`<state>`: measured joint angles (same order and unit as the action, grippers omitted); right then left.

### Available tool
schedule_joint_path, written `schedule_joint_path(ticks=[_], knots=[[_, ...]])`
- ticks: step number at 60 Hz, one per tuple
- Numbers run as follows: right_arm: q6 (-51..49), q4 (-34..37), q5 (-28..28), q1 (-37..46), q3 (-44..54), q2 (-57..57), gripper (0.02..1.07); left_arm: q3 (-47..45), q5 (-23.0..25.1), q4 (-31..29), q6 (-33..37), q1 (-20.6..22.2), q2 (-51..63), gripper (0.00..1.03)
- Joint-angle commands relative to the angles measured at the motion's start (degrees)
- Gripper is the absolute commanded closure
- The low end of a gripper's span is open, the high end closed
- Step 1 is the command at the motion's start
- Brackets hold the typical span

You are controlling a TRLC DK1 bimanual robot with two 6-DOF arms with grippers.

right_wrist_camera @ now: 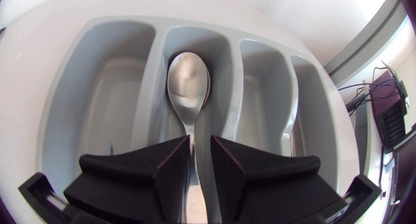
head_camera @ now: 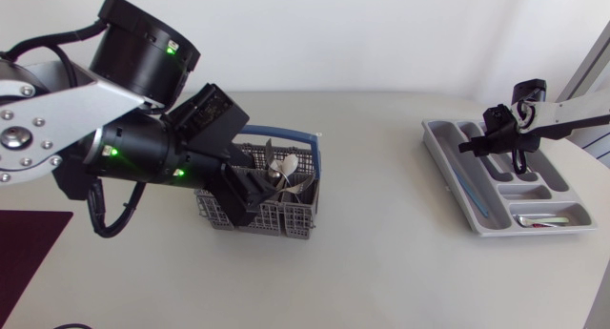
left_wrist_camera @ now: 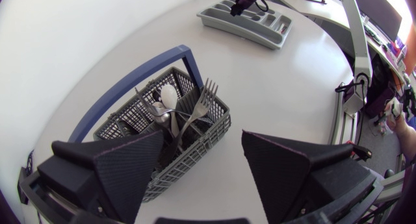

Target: Sort the cutlery from the basket into the organizer compartments.

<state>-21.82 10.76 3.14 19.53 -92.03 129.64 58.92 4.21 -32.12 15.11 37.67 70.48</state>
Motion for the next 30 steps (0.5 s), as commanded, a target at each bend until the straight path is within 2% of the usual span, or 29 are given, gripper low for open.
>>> schedule_joint_path(ticks=[1,11,19,30], knots=[[1.87,0.66,-0.15,-0.63,1.24,-3.26,0.58,-1.0,-0.43,-0.58,1.06,0.47,-0.96,0.21],[1.7,0.57,0.38,-0.81,5.81,-10.46,0.46,-1.87,-0.96,-0.58,1.41,0.65,-1.13,0.21],[1.35,0.4,1.79,-1.6,11.52,-18.2,0.42,-2.4,-1.39,-0.22,1.5,1.35,-1.13,0.21],[0.91,0.13,3.28,-4.5,20.4,-30.24,0.34,-4.25,-6.93,3.73,1.41,5.22,-0.78,0.21]])
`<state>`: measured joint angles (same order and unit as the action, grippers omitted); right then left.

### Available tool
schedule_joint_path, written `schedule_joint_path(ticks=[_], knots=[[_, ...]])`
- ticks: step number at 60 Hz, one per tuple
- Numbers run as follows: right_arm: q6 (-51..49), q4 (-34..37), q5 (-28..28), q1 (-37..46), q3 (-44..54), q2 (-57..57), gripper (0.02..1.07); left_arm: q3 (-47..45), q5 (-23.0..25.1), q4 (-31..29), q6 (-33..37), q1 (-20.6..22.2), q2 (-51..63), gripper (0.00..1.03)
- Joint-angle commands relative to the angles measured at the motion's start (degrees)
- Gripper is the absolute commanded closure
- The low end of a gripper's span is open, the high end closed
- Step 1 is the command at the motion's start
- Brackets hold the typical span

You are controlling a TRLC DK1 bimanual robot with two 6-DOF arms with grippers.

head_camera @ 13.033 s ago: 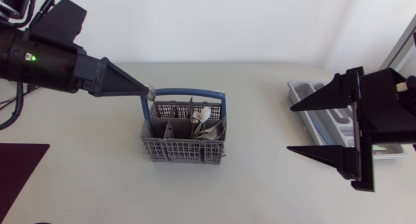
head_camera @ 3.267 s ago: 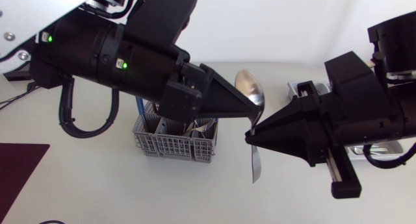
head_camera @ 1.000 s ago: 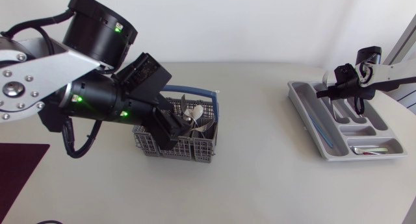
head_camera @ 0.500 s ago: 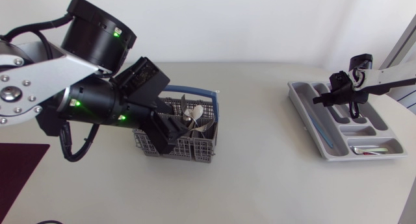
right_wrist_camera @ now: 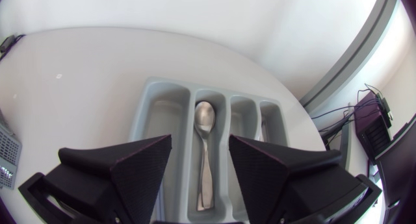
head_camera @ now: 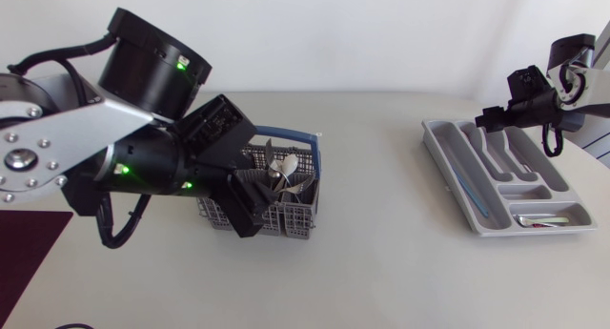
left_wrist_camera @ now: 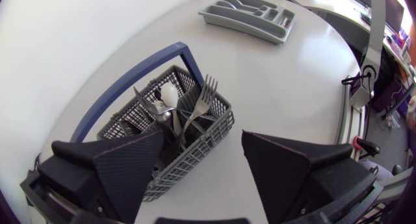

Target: Sort the cutlery from the basket into the organizer compartments.

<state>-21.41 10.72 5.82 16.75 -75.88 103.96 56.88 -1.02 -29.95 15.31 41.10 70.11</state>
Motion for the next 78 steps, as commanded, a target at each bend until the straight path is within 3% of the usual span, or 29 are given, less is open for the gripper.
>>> schedule_joint_path(ticks=[1,15,27,50,63,78], knots=[[0.49,0.27,0.59,-1.99,4.77,-5.44,0.34,-2.48,-2.15,2.09,1.12,2.14,-0.41,0.21],[1.9,2.73,1.91,-6.29,12.33,-17.13,0.34,-3.09,-13.13,8.77,-1.07,9.26,4.78,0.21],[2.42,5.36,1.65,-9.55,16.11,-23.37,0.34,2.88,-20.69,8.33,-3.09,13.74,12.34,0.22],[3.48,9.49,-1.43,-13.59,17.78,-28.29,0.34,13.08,-23.15,-1.69,-10.3,14.44,20.77,0.23],[4.71,10.55,-5.3,-18.69,17.6,-28.82,0.34,14.22,-24.91,-1.42,-11.53,14.62,24.64,0.23],[5.15,11.34,-7.93,-21.68,17.34,-29.87,0.34,14.48,-26.84,1.3,-11.71,12.51,26.49,0.36]])
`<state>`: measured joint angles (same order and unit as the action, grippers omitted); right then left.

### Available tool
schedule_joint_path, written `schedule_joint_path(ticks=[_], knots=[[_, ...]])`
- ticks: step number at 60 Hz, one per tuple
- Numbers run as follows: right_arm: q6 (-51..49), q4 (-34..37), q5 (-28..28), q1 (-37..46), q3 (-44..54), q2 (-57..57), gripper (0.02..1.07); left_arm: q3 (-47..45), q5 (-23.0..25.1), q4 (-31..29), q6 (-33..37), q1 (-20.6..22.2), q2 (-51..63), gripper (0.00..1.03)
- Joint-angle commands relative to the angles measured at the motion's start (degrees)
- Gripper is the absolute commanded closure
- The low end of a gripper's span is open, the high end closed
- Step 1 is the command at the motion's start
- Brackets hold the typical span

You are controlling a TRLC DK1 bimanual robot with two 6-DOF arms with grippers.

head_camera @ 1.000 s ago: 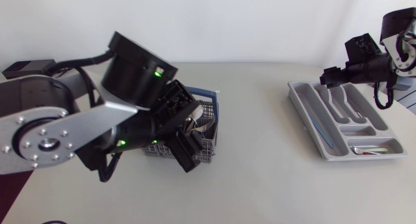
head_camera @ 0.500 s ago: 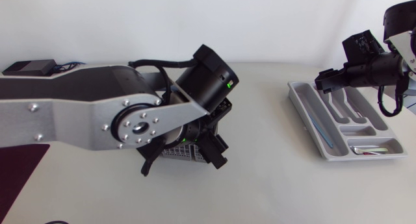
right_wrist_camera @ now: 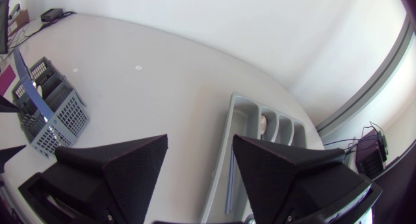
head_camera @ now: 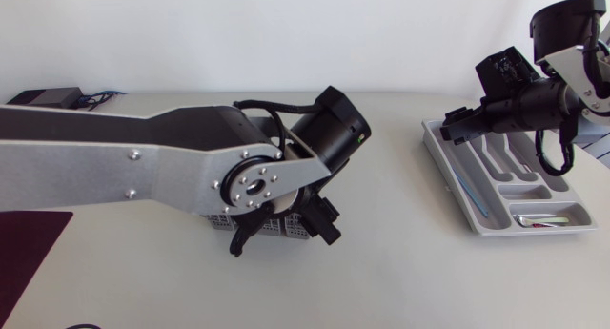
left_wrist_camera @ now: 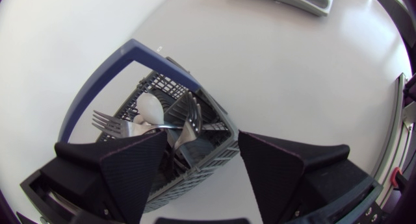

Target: Sort the cutlery from the basket into the organizer compartments.

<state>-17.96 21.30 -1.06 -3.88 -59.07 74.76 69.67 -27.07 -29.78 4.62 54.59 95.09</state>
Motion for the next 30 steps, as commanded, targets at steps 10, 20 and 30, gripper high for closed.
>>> schedule_joint_path(ticks=[10,20,30], knots=[[1.87,0.59,-2.02,-2.27,0.8,-0.67,0.34,1.96,-0.88,3.76,-1.11,-2.12,2.29,0.44],[2.22,0.32,-2.54,-3.15,0.97,-0.93,0.34,2.05,-2.46,6.05,-1.55,-1.77,4.05,0.55],[2.14,0.15,-2.63,-3.33,1.59,-1.9,0.34,2.31,-3.96,7.19,-2.43,-1.77,5.72,0.64]])
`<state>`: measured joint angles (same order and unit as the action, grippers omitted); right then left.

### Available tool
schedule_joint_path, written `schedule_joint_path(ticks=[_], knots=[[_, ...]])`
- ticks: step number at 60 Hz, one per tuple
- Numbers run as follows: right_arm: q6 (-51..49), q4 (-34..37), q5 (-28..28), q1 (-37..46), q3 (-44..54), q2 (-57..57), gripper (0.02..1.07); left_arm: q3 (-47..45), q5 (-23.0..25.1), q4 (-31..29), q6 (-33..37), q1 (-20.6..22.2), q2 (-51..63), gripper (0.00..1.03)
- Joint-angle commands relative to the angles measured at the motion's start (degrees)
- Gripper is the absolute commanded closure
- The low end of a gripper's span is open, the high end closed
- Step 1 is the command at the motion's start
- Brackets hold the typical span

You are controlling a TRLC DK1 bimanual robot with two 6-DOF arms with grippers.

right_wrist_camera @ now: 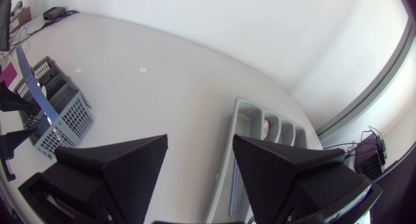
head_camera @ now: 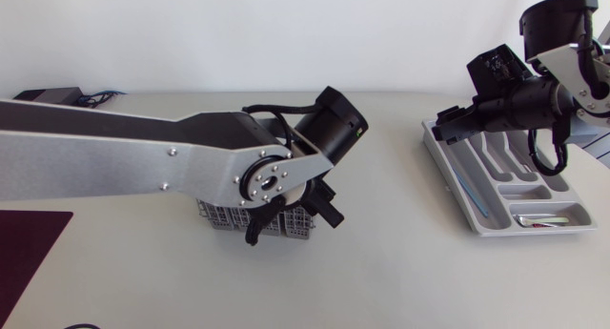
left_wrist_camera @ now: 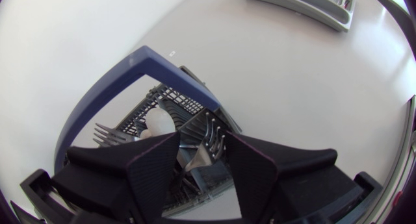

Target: Sort the cutlery from the basket into the organizer compartments.

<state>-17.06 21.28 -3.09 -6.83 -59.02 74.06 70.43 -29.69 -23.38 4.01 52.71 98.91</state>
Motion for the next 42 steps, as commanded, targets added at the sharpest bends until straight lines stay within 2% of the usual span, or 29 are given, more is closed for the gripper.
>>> schedule_joint_path(ticks=[1,14,28,42], knots=[[1.24,0.17,-0.6,-0.38,1.63,-1.29,0.34,1.55,-1.33,0.96,-1.9,0.11,1.98,0.66],[0.89,-0.27,-0.69,-0.38,2.51,-2.08,0.34,0.93,-2.83,2.81,-2.25,0.2,2.69,0.76],[0.36,-0.54,-0.69,-0.2,3.3,-2.78,0.34,-0.3,-3.97,3.78,-2.69,0.2,2.34,0.99],[-0.26,-0.98,-0.69,-0.03,3.74,-2.78,0.34,-4.08,-3.97,3.78,-2.69,0.47,-3.02,1.0]])
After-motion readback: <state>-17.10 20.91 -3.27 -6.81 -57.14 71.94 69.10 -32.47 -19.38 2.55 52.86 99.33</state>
